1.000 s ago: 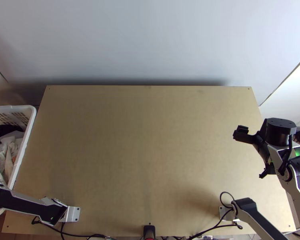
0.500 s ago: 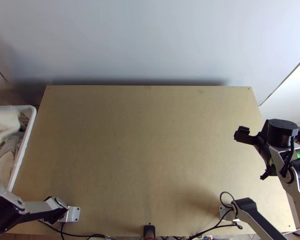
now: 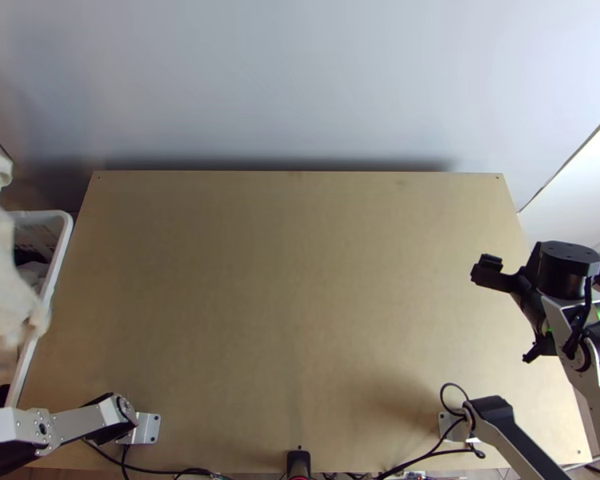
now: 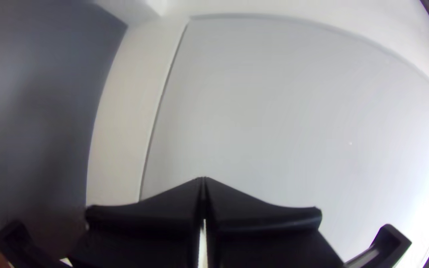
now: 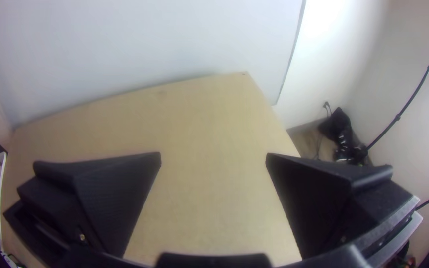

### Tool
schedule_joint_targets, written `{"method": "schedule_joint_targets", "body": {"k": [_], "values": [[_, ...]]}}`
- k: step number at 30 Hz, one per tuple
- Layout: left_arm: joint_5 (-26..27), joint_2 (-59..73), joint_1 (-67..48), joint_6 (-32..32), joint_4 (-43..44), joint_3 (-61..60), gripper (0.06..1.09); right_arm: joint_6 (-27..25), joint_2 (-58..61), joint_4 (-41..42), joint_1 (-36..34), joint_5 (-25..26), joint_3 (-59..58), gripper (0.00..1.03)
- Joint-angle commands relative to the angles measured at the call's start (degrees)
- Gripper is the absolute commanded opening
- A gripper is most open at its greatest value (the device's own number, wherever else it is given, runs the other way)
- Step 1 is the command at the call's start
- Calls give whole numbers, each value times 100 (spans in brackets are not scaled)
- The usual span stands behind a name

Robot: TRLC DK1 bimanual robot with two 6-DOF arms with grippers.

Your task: Fold the t-shirt

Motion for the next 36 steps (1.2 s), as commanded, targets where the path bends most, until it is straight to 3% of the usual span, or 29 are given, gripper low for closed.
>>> {"method": "schedule_joint_targets", "body": {"k": [1,8,13,17,24,36], "values": [[-440,-16,-1160,-66,575,513,9,-1,-26,-38,-24,0,-1,98],[-994,-60,-3384,-75,619,522,9,34,-26,-82,-24,0,26,98],[-1926,28,-5713,92,267,223,9,52,-35,-153,-59,0,123,98],[-2268,265,-6803,22,162,74,9,52,-88,-214,-147,0,175,98],[-2268,784,-7700,-189,56,65,9,78,-193,-293,-253,0,149,98],[-2268,1777,-9264,31,118,135,9,105,-360,-425,-437,0,96,98]]}}
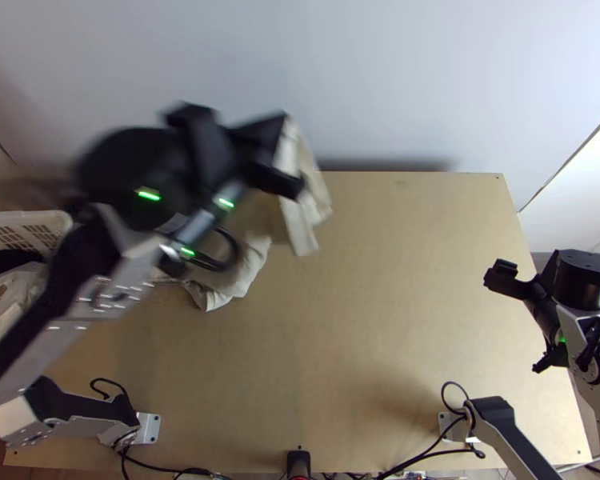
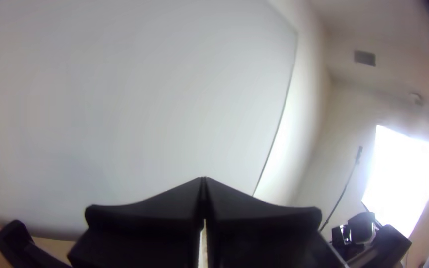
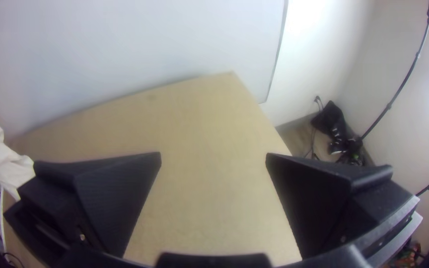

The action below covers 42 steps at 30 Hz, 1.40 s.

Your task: Fold the t-shirt

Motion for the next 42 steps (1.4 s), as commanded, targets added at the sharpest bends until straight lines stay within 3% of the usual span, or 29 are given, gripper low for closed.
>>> {"method": "schedule_joint_targets", "body": {"k": [1,8,15,17,19,21,26,36,42], "values": [[-21,602,-1046,85,96,48,9,13,-120,-80,-136,0,-26,98],[-13,1428,-1864,85,237,830,9,13,-182,-264,-233,-53,97,98],[-30,1753,-2048,68,421,724,9,65,-173,-264,-408,-70,53,98],[-92,1727,-2004,59,412,557,23,118,-173,-264,-444,-96,35,98],[-215,1639,-1934,59,298,434,50,127,-173,-264,-461,-123,53,98],[-329,1551,-1829,68,122,346,70,127,-155,-264,-470,-132,88,98],[-496,1155,-1512,68,-62,-84,96,127,-67,-264,-373,-176,141,98],[-505,-418,-194,-3,-423,-1965,99,162,917,-343,268,-378,1406,98],[-478,-1657,949,-55,-440,-3433,99,109,1638,-493,1376,-483,1688,98]]}}
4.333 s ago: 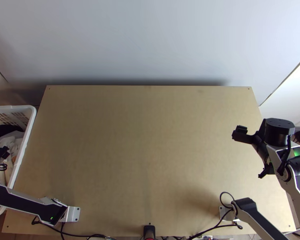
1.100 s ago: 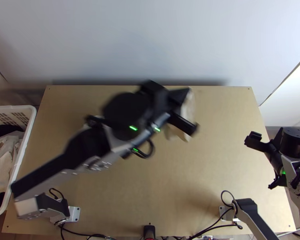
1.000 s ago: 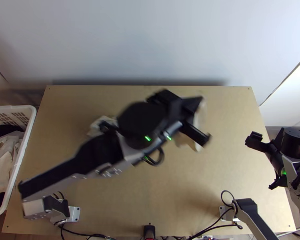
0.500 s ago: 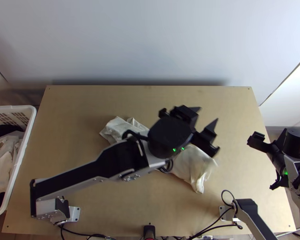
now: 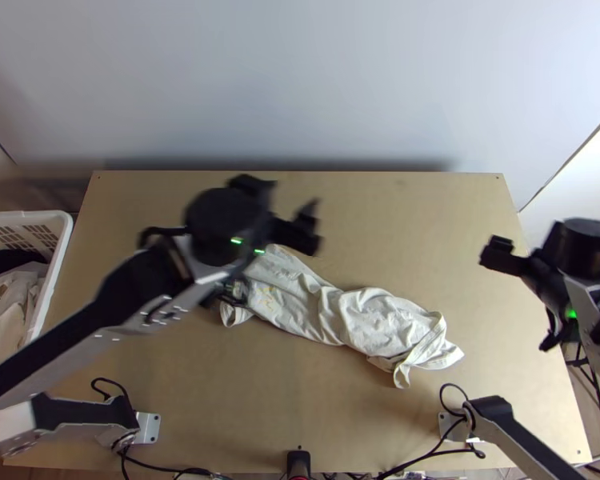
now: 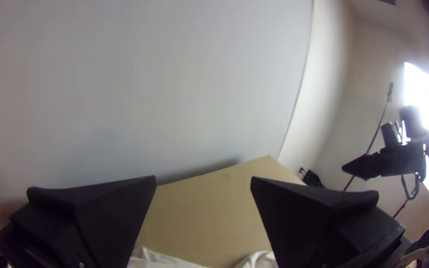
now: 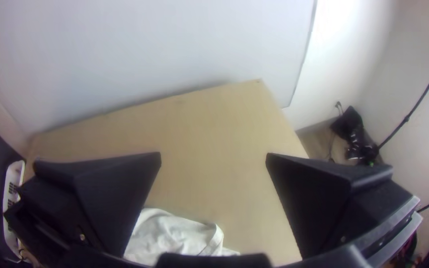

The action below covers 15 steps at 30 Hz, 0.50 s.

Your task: Fold the t-shirt

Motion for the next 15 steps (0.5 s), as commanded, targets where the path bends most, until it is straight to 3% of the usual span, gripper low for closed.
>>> {"method": "schedule_joint_targets", "body": {"k": [1,9,15], "values": [[29,-1378,1286,-49,-80,-1604,99,-114,825,-128,1145,-105,398,98],[108,-2565,2877,-181,-220,-2914,99,-202,1862,48,2428,-70,495,98],[547,-3180,4204,-225,-756,-3661,99,-96,2829,637,3114,-70,732,98]]}}
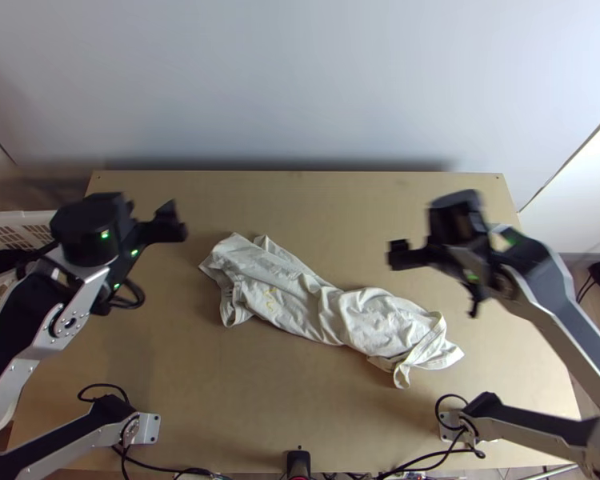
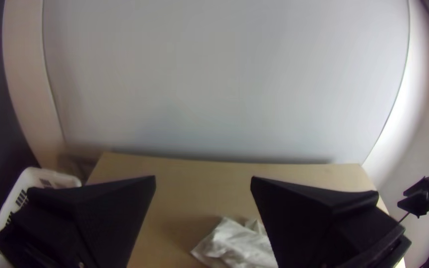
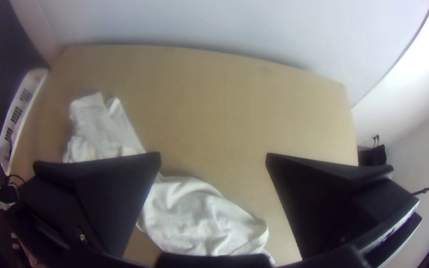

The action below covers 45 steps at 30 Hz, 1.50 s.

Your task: Fold the t-shirt

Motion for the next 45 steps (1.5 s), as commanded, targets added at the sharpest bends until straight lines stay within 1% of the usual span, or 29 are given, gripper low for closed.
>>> {"method": "schedule_joint_targets", "body": {"k": [1,4,6,8,11,12,16,20,22,25,38,39,40,45], "values": [[405,-892,1582,-52,-466,-1006,99,57,1209,490,918,4,416,98],[634,-1191,2066,-69,-712,-1296,99,57,1833,684,1111,4,855,98],[660,-1402,2198,-113,-853,-1489,99,48,2175,983,1243,4,1005,98],[660,-1578,2268,-192,-985,-1647,99,66,2580,1071,1392,-40,1242,98],[660,-1806,2382,-236,-1160,-1823,99,66,3221,1079,1463,-558,1638,98],[660,-1877,2409,-245,-1222,-1858,99,145,3432,1079,1489,-716,1734,98],[660,-2000,2576,-254,-1415,-1902,99,268,4004,1079,1524,-1129,2059,98],[660,-2044,2584,-245,-1503,-1885,99,329,4381,1106,1515,-1340,2297,97],[660,-2026,2584,-245,-1538,-1876,99,320,4592,1123,1498,-1499,2402,93],[660,-2000,2584,-254,-1538,-1885,99,303,4926,1132,1480,-1630,2587,93],[660,-1789,2558,-254,-1477,-1902,99,285,5840,1132,1480,-1736,3448,92],[660,-1789,2558,-254,-1477,-1911,99,285,5902,1132,1471,-1736,3501,92],[660,-1789,2558,-254,-1477,-1920,99,241,5946,1132,1463,-1736,3545,87],[660,-1798,2558,-254,-1477,-1929,99,232,6139,1132,1419,-1736,3685,86]]}}
